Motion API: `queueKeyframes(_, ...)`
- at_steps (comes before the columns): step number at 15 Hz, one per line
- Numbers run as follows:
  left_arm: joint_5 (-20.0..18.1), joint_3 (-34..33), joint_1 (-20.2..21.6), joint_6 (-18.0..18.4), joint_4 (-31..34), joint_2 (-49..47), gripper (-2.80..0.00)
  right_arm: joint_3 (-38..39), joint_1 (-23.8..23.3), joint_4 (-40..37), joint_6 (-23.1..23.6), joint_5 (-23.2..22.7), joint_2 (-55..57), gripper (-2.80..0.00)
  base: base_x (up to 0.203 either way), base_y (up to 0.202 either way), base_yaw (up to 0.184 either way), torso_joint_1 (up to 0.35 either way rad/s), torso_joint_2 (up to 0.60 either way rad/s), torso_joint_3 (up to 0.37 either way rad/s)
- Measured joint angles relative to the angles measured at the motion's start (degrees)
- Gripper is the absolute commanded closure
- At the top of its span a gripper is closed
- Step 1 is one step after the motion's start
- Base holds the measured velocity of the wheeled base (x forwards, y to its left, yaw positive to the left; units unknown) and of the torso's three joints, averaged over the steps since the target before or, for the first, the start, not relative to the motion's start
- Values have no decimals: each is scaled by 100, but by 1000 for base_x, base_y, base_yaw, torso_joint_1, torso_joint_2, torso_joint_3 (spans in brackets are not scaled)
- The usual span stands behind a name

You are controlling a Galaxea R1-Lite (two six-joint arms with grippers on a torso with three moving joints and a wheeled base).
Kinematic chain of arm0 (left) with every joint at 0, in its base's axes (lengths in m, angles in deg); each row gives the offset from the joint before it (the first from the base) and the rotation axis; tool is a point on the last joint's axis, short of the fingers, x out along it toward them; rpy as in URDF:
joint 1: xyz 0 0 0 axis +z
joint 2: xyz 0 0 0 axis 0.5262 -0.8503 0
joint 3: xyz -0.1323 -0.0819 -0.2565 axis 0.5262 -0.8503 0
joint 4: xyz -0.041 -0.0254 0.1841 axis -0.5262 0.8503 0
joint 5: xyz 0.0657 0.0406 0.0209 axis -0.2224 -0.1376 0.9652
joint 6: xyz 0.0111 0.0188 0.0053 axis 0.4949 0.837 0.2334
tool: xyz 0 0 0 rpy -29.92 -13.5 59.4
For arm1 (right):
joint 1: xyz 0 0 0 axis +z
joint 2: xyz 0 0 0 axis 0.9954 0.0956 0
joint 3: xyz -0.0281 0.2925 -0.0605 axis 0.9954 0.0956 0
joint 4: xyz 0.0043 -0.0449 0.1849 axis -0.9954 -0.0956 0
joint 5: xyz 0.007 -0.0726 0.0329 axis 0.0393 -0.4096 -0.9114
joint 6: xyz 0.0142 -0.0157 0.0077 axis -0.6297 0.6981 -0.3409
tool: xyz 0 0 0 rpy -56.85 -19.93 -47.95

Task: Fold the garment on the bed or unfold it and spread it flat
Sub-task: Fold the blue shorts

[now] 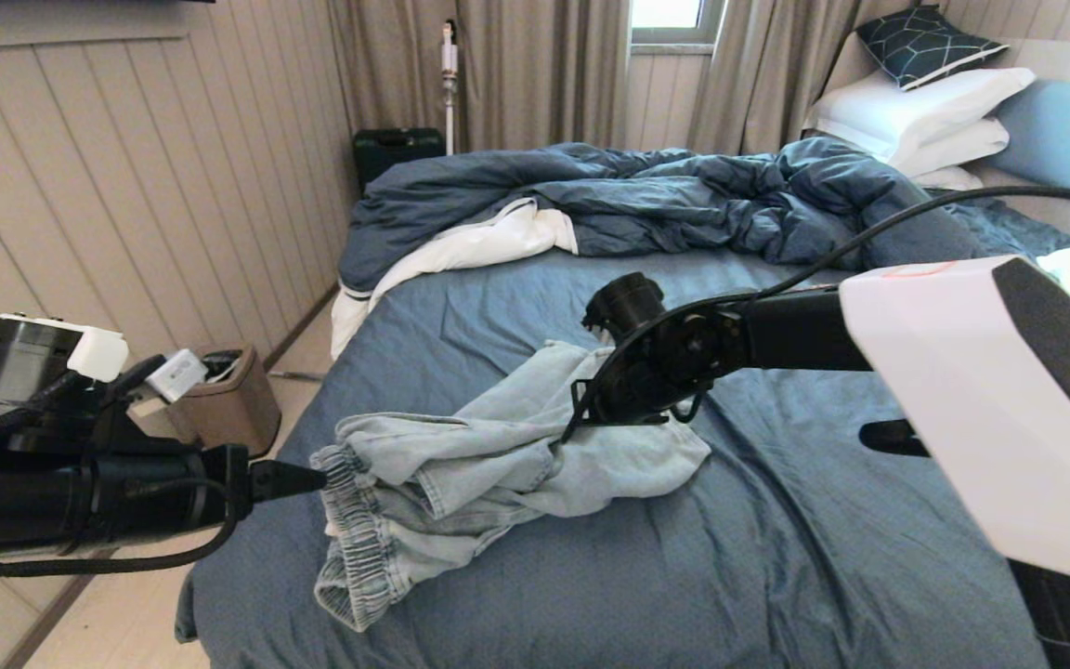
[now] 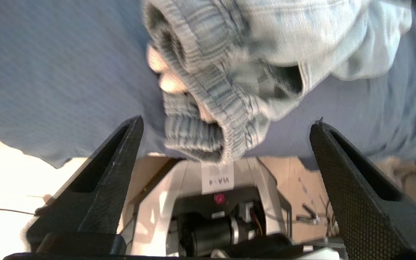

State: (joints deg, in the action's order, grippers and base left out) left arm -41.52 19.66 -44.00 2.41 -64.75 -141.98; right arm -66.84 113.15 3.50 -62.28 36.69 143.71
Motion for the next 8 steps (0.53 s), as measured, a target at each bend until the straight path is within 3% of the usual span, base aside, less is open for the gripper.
queueKeyframes(4, 2, 204, 348, 27, 22, 95, 0, -183, 282, -41, 1, 0, 285, 0, 0, 0, 0, 0, 0, 0)
queueKeyframes(8, -14, 193, 402, 24, 17, 150, 0, -388, 326, 253, 11, 26, 513, 0, 0, 0, 0, 0, 0, 0)
